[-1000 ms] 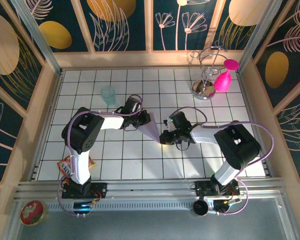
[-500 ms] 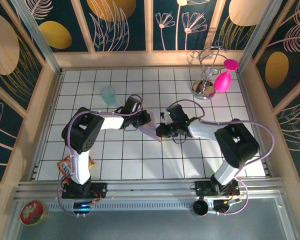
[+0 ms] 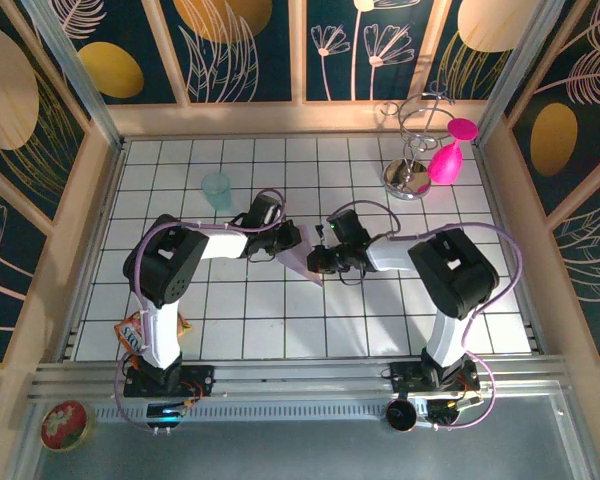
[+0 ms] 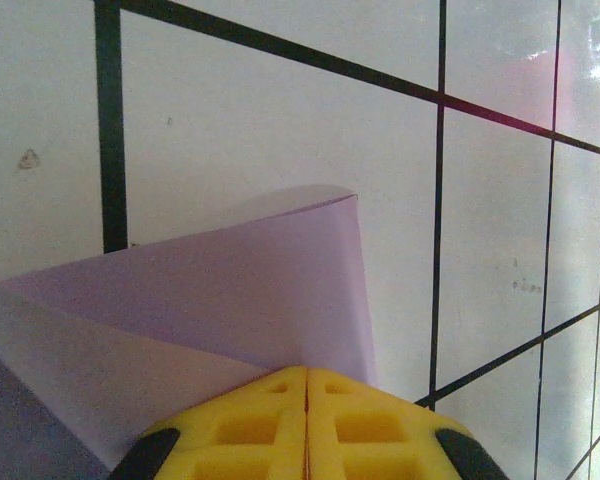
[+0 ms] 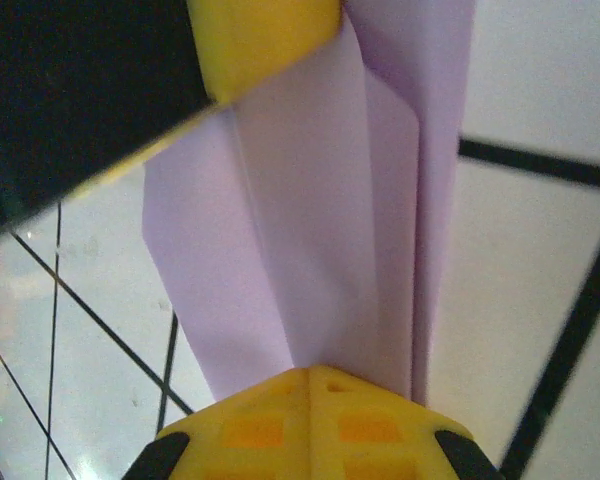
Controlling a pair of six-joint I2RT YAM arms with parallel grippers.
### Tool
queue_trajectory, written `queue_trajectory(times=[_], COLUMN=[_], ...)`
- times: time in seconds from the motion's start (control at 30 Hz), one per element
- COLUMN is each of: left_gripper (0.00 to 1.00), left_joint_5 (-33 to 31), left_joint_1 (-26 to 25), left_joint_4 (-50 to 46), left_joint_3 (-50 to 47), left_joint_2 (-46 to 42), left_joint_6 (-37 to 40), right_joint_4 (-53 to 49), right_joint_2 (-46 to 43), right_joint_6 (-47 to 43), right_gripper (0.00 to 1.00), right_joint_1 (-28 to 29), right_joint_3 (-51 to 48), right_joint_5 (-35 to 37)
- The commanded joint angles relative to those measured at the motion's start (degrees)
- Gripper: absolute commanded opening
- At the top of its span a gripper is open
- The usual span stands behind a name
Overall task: Fold a paper plane with a square sheet of paper (pick it up from the middle)
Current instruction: Fourth fold the wing at the center of the table.
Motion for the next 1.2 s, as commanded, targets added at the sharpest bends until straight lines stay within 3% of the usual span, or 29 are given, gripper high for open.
queue_trajectory(times=[0.0, 0.2, 0.37, 0.6, 0.9, 1.17], left_gripper=[0.08, 0.07, 0.07, 0.08, 0.09, 0.10], left_joint_5=[-5.9, -6.5, -6.1, -3.0, 0.2, 1.5], left_joint_1=[0.6, 0.6, 0.5, 0.5, 0.5, 0.5], left_joint_4=[-8.7, -8.6, -8.5, -7.1, -6.1, -5.2], left_joint_3=[-2.8, -2.8, -2.6, -2.1, -0.2, 0.3], left_joint_2=[3.3, 3.7, 3.4, 1.3, -1.5, -3.1], left_joint_6=[0.0, -0.3, -0.3, 0.5, 0.7, 1.2], right_joint_4=[-7.8, -12.7, -16.2, -10.3, -3.3, -3.9], right_joint_2=[-2.9, -9.9, -12.6, -22.1, -10.1, -3.7], right_joint_6=[-2.3, -4.1, -3.4, 1.9, 5.6, 4.5], right_gripper=[0.00, 0.00, 0.00, 0.00, 0.00, 0.00], right_joint_1=[0.3, 1.0, 0.8, 0.5, 0.5, 0.5], right_joint_3=[-6.1, -11.6, -13.2, -9.4, -1.9, 0.0], right_joint_5=[-1.8, -4.2, -0.2, 3.6, 7.4, 6.2])
